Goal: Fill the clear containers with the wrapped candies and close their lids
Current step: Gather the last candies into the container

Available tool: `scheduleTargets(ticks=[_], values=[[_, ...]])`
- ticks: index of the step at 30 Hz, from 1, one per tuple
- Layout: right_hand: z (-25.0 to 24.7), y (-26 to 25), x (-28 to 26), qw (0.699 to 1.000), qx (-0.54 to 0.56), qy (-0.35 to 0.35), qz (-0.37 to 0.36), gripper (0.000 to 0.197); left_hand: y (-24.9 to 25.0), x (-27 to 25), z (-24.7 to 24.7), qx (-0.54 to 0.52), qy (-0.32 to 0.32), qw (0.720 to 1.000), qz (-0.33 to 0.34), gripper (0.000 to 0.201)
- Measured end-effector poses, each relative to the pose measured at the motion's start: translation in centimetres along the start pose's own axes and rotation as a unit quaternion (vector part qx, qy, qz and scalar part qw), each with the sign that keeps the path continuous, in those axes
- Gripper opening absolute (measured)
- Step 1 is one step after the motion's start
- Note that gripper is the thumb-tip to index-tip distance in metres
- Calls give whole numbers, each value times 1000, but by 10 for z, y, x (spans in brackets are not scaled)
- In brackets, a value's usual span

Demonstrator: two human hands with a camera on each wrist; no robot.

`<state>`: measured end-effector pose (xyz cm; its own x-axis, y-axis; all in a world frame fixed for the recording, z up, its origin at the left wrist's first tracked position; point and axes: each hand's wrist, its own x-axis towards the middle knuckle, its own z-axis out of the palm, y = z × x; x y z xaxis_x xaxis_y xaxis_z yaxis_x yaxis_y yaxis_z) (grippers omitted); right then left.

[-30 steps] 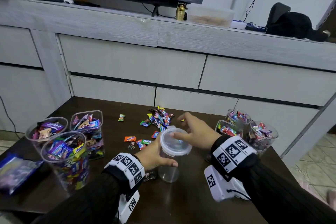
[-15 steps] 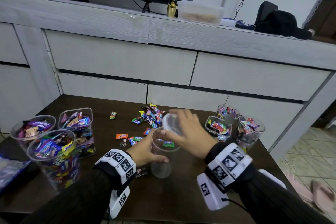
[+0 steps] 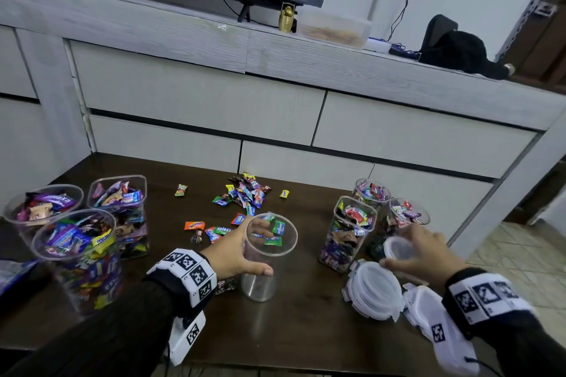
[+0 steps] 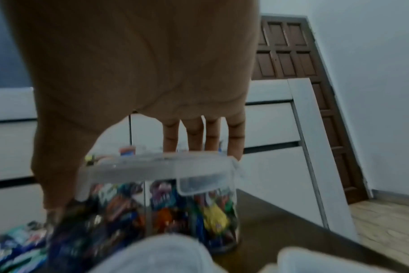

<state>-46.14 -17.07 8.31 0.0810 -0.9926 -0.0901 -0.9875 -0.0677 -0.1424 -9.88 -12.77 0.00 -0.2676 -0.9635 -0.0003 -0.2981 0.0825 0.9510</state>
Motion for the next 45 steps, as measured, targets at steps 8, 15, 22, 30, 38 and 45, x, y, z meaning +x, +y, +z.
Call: scheduleTargets(ticks=[8,15,22,30,38,45], values=[[64,-17,8,997,-51,-53,-2,81,-7,-5,0,-20,-8,1000,4,89],[66,-24,2,991,-131,8,5,82,-20,-19,2,-13,-12,999,34,118],[65,-75,-8,990,-25,2,-136,34,-31,-34,-31,261,-6,964,-51,129],[121,-151,49,976,82,-143,-142,110,-59,-15,-29,506,-30,829,-238,118],[159,-198,90,985,38,-149,-77,75,-83,28,-63,524,29,781,-337,131],[135,-209,124,952,-78,-197,-222,83,-100,60,-78,482,36,808,-338,123]])
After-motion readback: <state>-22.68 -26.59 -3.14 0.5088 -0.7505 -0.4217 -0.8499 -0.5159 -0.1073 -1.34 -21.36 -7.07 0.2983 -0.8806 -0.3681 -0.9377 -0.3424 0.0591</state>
